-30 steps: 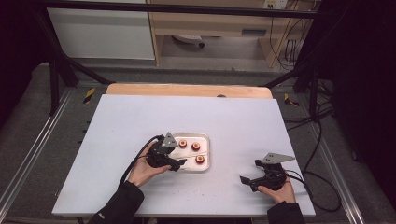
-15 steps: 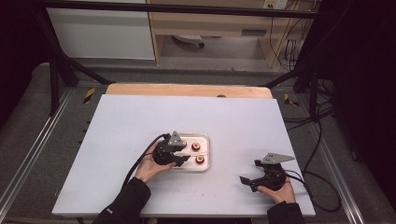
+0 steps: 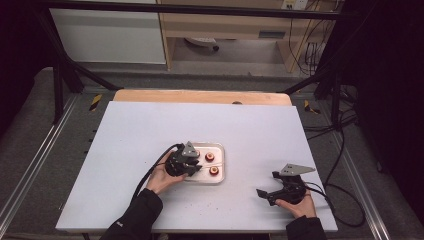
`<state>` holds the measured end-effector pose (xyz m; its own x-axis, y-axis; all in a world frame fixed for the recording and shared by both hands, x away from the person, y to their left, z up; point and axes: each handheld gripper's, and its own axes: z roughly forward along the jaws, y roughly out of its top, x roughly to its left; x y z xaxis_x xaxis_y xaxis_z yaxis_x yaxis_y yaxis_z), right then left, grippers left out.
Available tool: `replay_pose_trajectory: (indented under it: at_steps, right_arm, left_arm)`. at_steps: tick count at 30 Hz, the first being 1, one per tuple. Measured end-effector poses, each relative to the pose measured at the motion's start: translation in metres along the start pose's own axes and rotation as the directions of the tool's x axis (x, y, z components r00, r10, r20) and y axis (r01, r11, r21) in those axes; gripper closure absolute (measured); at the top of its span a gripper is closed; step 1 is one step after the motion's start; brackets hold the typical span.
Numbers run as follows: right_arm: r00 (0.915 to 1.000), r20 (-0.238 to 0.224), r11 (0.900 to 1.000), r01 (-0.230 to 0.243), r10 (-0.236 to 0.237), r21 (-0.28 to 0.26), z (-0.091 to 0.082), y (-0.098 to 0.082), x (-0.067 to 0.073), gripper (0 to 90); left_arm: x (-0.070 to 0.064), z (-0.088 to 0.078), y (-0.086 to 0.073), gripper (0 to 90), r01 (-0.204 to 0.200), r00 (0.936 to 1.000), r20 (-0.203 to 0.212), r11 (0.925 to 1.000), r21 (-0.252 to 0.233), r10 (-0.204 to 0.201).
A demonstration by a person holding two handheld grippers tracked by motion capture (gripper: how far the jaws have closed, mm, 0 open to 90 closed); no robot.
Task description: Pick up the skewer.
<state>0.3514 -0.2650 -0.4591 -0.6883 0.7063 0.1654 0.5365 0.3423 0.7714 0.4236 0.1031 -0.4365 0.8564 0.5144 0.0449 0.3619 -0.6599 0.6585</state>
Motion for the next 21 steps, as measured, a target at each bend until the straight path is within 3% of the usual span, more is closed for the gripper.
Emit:
replay_pose_trajectory:
  at_steps: [12,21]
  right_arm:
    - [1.0000,0.000,1.000,0.001,-0.001,0.004,0.0002,-0.0002,0.0002,1.9]
    - [1.0000,-0.002,1.000,0.000,0.000,0.003,-0.0003,-0.0001,0.0003,1.9]
  left_arm:
    - [0.0000,0.0018,-0.0020,87.0,-0.030,0.9991,0.029,0.9995,0.013,0.030]
    - [-0.0016,0.0009,-0.0029,87.9,-0.035,0.9986,0.039,0.9994,0.003,0.035]
